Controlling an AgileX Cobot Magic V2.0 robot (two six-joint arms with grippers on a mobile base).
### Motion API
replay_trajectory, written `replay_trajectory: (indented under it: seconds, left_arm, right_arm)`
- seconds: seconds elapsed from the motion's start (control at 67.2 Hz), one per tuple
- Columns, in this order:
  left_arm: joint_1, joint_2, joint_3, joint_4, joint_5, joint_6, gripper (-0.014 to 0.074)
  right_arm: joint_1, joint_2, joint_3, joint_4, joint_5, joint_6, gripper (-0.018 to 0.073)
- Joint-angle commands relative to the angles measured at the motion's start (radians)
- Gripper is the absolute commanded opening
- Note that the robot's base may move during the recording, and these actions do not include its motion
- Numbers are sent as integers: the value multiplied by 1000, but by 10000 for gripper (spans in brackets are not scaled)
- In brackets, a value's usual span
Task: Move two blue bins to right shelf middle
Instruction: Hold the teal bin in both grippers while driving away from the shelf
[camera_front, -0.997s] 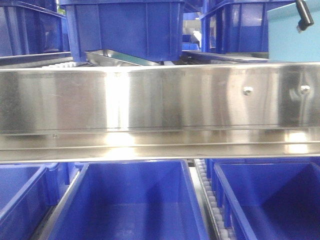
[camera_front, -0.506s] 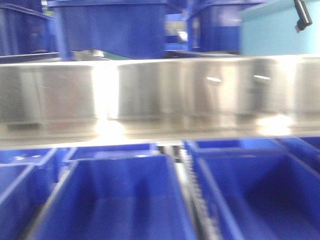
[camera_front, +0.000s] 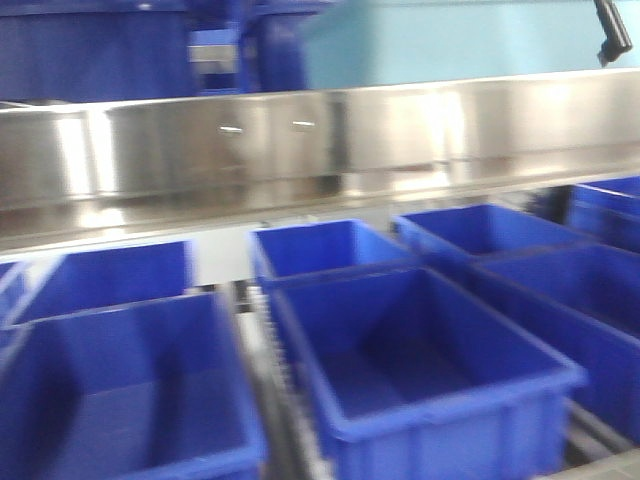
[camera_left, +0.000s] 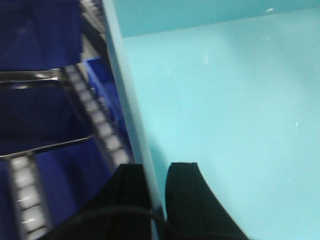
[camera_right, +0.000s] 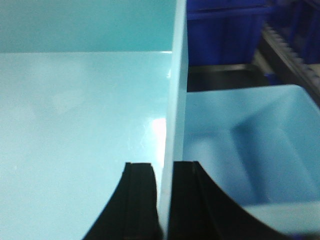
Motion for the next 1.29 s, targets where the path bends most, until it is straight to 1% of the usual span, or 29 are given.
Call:
replay_trajectory:
  seconds: [0.0,1.28]
  left_arm:
    - [-15,-20,-15,-81,-27,16,-111]
    - [-15,-20,-15,-81,-28,16,-111]
  right_arm:
    - [6,-4,-9,36,-82,-9,-153]
    - [6,-4,-9,36,-82,-9,-153]
